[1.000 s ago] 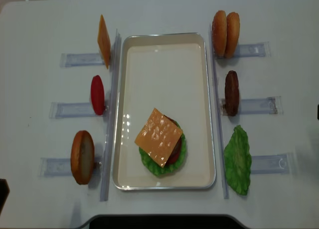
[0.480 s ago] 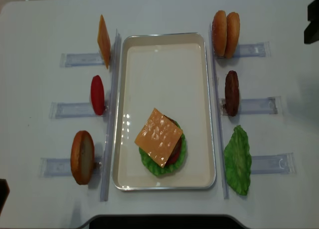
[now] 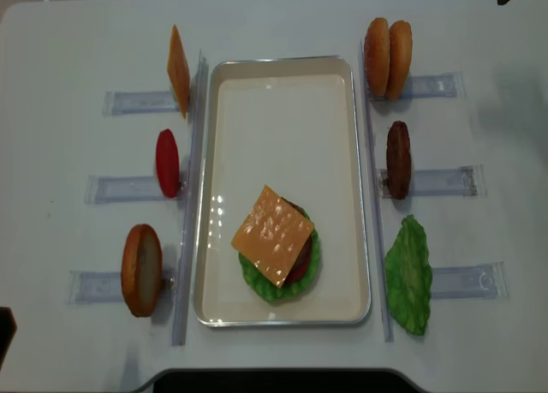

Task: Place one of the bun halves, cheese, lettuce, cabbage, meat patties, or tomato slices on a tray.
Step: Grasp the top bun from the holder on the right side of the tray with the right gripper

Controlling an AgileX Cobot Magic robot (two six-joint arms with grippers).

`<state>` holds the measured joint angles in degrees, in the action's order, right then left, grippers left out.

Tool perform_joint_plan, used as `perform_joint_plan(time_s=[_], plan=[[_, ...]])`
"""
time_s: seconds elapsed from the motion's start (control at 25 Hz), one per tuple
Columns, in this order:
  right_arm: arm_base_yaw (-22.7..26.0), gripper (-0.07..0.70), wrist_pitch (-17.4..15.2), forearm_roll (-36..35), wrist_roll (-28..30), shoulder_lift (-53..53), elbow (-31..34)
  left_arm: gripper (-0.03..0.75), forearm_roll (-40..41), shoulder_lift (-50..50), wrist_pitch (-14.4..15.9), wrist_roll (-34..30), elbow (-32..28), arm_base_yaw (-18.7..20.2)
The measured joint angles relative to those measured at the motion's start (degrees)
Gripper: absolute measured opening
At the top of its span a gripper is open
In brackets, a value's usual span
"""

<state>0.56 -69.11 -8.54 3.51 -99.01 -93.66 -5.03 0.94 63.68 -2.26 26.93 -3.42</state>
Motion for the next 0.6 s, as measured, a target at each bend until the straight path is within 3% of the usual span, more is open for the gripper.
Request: perform_joint_plan(time_s=[0.24,0.6], plan=[[0.00,0.486,-0.50,1.48,0.00,-6.52,-6.69,0.000,0.00,0.00,0.00,0.00,0.00,0.00],[0.00,0.486,0.48,1.26,-0.63,-7.64,-7.31,0.000,0.00,0.00,0.00,0.00,0.00,0.00]])
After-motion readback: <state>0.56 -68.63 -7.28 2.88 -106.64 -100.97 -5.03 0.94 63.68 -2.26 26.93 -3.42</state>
